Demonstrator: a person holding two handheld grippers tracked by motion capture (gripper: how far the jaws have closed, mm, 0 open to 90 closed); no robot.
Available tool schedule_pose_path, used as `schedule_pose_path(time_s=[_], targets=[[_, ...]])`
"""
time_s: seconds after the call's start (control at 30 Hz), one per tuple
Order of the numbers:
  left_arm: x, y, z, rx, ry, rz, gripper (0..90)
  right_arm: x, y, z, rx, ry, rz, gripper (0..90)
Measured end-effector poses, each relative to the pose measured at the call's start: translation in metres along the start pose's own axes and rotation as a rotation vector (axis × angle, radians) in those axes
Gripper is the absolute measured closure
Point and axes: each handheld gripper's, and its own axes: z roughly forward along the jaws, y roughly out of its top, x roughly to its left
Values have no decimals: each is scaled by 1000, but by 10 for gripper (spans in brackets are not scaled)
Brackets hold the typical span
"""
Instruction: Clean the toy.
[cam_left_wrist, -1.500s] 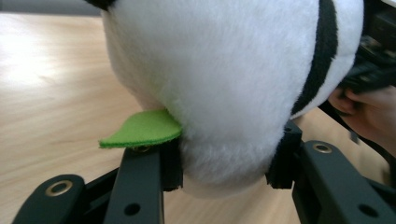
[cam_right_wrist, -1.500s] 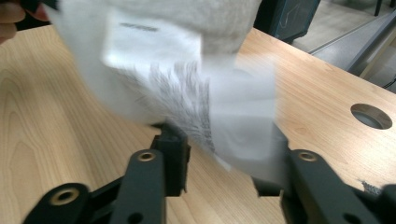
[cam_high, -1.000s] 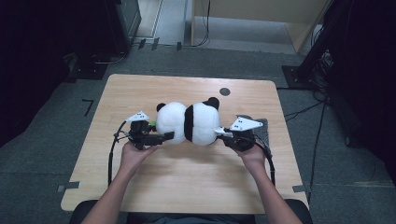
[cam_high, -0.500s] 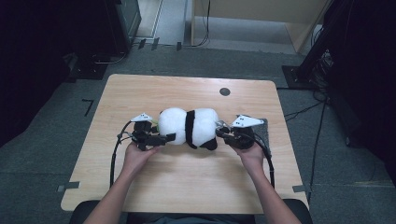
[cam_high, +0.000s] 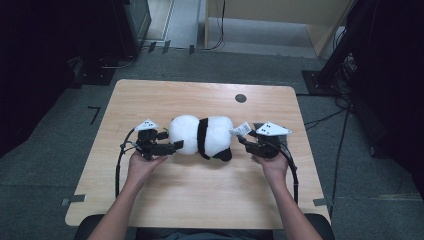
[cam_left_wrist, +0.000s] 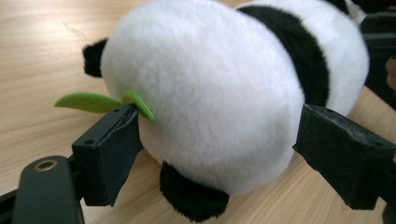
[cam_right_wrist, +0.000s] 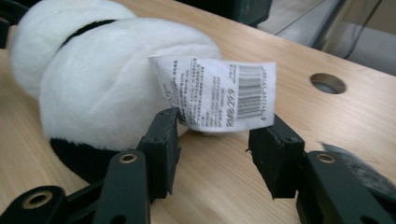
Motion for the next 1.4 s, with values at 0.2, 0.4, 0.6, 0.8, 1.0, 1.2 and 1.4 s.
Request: schedule_pose_path(time_s=[0.2, 0.4, 0.6, 0.8, 1.0, 1.2, 1.4], targets=[[2, 2, 4, 26, 8, 34, 136, -5, -6, -8, -10, -76, 9, 485], [1, 5, 1, 16, -16, 42, 133, -14, -12, -14, -18, -186, 32, 474], [1, 6, -1, 3, -20, 44, 134, -23, -23, -21, -13, -286, 67, 456], [-1, 5, 0, 5, 0, 59, 137, -26, -40, -24, -28, -368, 131, 426], [0, 4, 2, 7, -8, 47, 138, -31, -59, -22, -15, -395, 199, 423], [1, 4, 4, 7, -3, 45, 138, -36, -67, -15, 9, -410, 223, 449], [1, 3, 5, 12, 1, 43, 141, -38, -76, -3, 50, -426, 213, 502]])
